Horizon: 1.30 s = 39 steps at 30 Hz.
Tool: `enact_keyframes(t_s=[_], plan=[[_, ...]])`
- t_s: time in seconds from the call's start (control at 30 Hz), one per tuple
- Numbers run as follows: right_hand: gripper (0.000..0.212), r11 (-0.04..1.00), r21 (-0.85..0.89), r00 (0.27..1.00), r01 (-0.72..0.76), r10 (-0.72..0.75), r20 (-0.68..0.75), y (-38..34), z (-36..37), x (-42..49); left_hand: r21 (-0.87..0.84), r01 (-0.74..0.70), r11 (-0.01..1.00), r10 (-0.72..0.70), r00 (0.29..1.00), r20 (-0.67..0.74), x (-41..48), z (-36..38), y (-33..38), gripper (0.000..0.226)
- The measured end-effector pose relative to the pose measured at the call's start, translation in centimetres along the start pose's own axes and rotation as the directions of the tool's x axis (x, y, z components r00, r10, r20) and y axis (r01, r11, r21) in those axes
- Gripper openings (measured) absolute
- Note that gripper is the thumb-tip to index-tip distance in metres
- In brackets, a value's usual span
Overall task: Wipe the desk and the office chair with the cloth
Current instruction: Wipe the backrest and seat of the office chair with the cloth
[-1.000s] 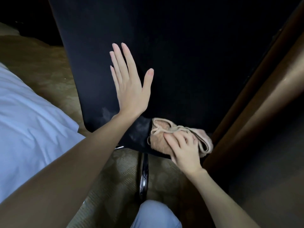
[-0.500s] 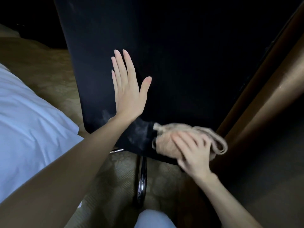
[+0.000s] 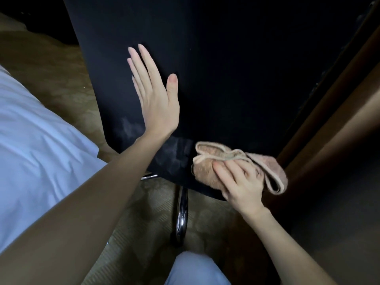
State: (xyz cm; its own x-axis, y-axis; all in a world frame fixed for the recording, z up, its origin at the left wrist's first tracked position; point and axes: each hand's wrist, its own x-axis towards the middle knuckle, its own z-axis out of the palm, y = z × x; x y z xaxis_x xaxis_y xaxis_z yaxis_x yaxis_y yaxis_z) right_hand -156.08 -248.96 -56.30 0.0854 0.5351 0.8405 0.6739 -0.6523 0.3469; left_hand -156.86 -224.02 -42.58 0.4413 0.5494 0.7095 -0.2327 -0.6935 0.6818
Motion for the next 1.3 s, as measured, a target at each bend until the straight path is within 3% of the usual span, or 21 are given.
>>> enact_keyframes(t_s=[0.23, 0.4, 0.5, 0.6, 0.67, 0.73, 0.83, 0.93, 1.07, 1.2, 1.3], plan=[[0.038, 0.995, 0.014, 0.97, 0.094, -0.095, 0.225, -2.3, 1.8, -8.4, 0.001, -0.006, 1.0, 0.006, 1.0, -0.017, -0.4, 0.6, 0.2, 0.071], [0.059, 0.99, 0.064, 0.896, 0.127, -0.142, 0.42, -3.2, 1.4, -11.6, 0.003, -0.027, 1.0, 0.027, 0.998, 0.057, -0.6, -0.2, 0.4, 0.071], [0.084, 0.981, 0.118, 0.822, 0.152, -0.191, 0.536, -3.4, 0.3, -11.3, -0.003, -0.021, 1.0, 0.021, 0.995, 0.096, -0.6, -0.8, 0.6, 0.072], [0.092, 0.992, 0.115, 0.908, 0.06, -0.102, 0.406, -4.1, -0.6, -7.0, -0.004, -0.026, 1.0, 0.026, 0.992, 0.127, -0.5, -1.3, 0.4, 0.072], [0.072, 0.996, 0.091, 0.989, 0.006, -0.019, 0.146, -3.3, -0.8, -1.9, 0.0, -0.014, 1.0, 0.014, 0.99, 0.14, -0.4, -1.6, 0.3, 0.072], [0.053, 0.997, 0.057, 0.993, -0.058, 0.064, -0.1, -1.1, -1.3, 3.4, 0.005, -0.003, 1.0, 0.002, 0.989, 0.146, 0.0, -2.0, 0.1, 0.072], [0.051, 0.997, 0.009, 0.967, -0.08, 0.08, -0.242, 1.9, -1.7, 7.2, 0.004, 0.003, 1.0, -0.004, 0.989, 0.148, 0.4, -2.1, -0.4, 0.072], [0.035, 1.0, -0.016, 0.992, 0.001, -0.003, -0.127, 0.6, -0.5, 4.6, -0.003, 0.015, 1.0, -0.014, 0.99, 0.141, 0.6, -1.8, -0.9, 0.071], [0.026, 0.992, 0.091, 0.989, 0.088, -0.098, 0.111, -2.9, 2.0, -2.4, 0.012, -0.008, 1.0, 0.006, 0.992, 0.127, 0.6, -1.5, -1.4, 0.072], [0.032, 0.963, 0.143, 0.938, 0.227, -0.256, 0.235, -3.6, 2.8, -4.7, 0.014, -0.006, 1.0, 0.005, 0.995, 0.097, 0.1, -1.1, -0.9, 0.072], [0.041, 0.92, 0.194, 0.853, 0.342, -0.39, 0.346, -3.1, 1.7, -4.2, 0.03, -0.021, 0.999, 0.019, 0.996, 0.083, -0.1, -1.6, -0.7, 0.074]])
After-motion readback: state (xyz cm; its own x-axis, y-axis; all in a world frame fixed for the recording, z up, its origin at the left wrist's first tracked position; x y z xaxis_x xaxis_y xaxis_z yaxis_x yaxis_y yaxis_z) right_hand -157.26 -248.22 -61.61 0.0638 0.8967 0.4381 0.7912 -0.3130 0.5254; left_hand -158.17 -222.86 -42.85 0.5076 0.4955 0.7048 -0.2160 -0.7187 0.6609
